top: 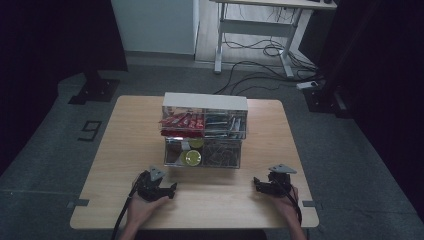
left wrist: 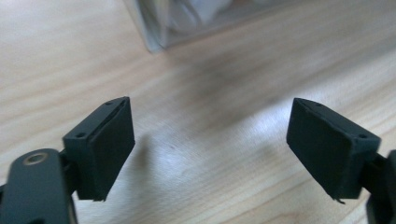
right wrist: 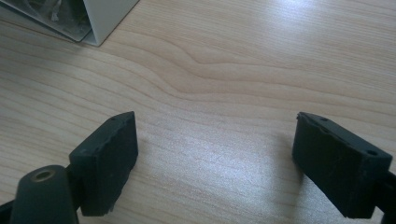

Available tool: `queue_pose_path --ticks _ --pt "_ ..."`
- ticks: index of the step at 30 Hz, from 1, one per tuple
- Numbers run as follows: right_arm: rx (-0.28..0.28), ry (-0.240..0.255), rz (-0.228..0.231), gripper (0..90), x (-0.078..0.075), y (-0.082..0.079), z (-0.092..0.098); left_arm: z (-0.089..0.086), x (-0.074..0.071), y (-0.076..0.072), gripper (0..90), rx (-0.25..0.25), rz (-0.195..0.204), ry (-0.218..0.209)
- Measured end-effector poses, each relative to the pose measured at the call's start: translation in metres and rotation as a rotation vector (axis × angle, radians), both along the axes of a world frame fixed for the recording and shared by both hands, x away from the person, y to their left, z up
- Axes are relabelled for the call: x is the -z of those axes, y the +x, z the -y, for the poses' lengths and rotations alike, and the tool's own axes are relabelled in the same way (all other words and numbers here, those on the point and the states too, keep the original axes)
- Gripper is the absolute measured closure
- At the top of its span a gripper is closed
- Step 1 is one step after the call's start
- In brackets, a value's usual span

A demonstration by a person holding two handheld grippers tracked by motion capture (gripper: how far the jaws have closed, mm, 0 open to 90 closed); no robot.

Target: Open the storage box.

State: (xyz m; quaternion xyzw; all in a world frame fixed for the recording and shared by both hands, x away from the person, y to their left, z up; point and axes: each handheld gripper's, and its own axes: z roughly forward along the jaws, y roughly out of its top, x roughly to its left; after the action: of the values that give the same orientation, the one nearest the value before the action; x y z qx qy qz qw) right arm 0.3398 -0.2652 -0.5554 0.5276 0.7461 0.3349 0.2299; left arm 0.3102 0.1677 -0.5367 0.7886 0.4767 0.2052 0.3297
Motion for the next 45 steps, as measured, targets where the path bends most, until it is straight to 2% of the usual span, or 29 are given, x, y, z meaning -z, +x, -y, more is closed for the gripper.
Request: queue_pose_path --ticks 2,6,11,15,18,23,31,37,39,40,45 --pt "0.0 0.0 0.0 14.6 0.0 0.0 0.0 -0.004 -0.005 -0.002 20.2 -0.016 0.015 -0.006" --pt "-0.001 -0.001 0.003 15.6 0.0 -0.001 0.001 -0.012 -0.008 -0.002 22.4 -0.042 0.01 -0.032" --pt "0.004 0.002 0.003 15.9 0.0 -0.001 0.002 -0.017 -0.01 -0.003 25.6 -0.052 0.018 -0.063" --pt "0.006 0.001 0.003 15.9 0.0 -0.001 0.003 -0.021 -0.015 -0.005 28.3 -0.051 0.041 -0.08" --pt "0.015 0.001 0.003 16.0 0.0 0.0 0.004 -0.021 -0.019 -0.007 29.8 -0.055 0.073 -0.099" --pt "0.025 0.002 0.002 16.1 0.0 0.0 0.006 -0.023 -0.025 -0.01 32.1 -0.054 0.096 -0.126" --pt "0.027 0.002 0.004 16.4 0.0 0.0 0.007 -0.026 -0.033 -0.013 36.0 -0.058 0.098 -0.136" --pt "0.027 0.001 0.004 16.4 0.0 0.0 0.007 -0.029 -0.039 -0.016 39.8 -0.059 0.103 -0.163" --pt "0.027 0.002 0.004 16.4 0.0 0.0 0.007 -0.03 -0.04 -0.016 40.5 -0.057 0.102 -0.179" --pt "0.027 0.001 0.004 16.4 0.0 0.0 0.007 -0.031 -0.041 -0.016 42.0 -0.05 0.098 -0.201" --pt "0.03 0.002 0.004 16.6 0.0 0.0 0.007 -0.032 -0.046 -0.018 47.7 -0.054 0.09 -0.21"
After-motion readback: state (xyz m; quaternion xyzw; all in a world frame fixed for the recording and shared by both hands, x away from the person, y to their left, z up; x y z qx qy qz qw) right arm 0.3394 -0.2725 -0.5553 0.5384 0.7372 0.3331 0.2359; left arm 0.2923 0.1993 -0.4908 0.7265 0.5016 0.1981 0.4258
